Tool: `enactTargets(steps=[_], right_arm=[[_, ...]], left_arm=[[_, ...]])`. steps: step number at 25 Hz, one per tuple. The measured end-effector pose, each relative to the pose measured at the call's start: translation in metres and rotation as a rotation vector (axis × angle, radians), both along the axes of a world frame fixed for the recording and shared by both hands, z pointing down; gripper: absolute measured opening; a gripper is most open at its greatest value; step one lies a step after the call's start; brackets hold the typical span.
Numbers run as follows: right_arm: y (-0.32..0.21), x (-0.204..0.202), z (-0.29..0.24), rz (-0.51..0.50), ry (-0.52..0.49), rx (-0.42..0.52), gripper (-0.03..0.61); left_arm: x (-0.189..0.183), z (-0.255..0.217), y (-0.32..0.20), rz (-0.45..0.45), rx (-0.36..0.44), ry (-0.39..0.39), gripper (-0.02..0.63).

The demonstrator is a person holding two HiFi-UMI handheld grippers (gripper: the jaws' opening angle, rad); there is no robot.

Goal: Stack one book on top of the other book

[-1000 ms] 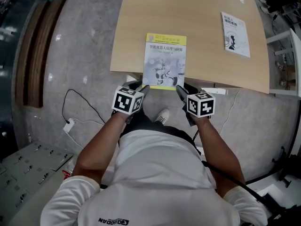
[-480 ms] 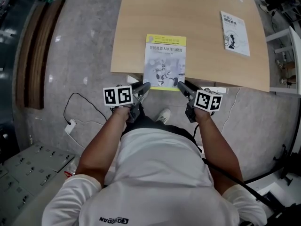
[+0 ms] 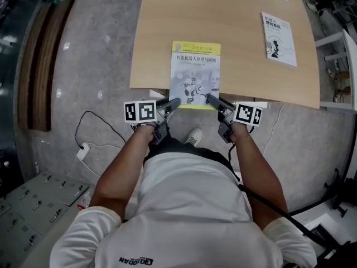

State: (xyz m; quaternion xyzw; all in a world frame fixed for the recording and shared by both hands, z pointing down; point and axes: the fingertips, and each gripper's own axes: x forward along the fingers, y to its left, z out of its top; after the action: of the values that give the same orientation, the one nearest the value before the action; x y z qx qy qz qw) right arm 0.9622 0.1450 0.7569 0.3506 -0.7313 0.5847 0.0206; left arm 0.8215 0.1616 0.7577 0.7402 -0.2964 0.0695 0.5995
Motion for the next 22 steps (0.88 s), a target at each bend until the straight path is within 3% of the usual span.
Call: enactTargets(steps=[3, 6, 11, 15, 22], right_arm=[[0.003, -0.002, 0.001, -0.002, -0.074, -0.036, 0.204], [0.004, -0.005, -0.008, -0.02, -0.091, -0.012, 0.134], [0.006, -0.006, -0.029, -0.051, 0.006, 0.079, 0.099], [0.002, -0.003, -0.049, -0.084, 0.135, 0.185, 0.098], [0.009, 0.021, -0.076, -0.084, 0.169, 0.259, 0.103]], left_arm=[[0.001, 0.0, 0.001, 0.006, -0.005, 0.015, 0.16], [0.0, -0.001, 0.0, 0.005, 0.004, 0.004, 0.155], [0.002, -0.007, 0.002, 0.006, 0.054, -0.075, 0.144], [0.008, -0.024, 0.0, 0.045, 0.162, -0.169, 0.141], [0.038, -0.058, 0.002, 0.081, 0.262, -0.175, 0.146]])
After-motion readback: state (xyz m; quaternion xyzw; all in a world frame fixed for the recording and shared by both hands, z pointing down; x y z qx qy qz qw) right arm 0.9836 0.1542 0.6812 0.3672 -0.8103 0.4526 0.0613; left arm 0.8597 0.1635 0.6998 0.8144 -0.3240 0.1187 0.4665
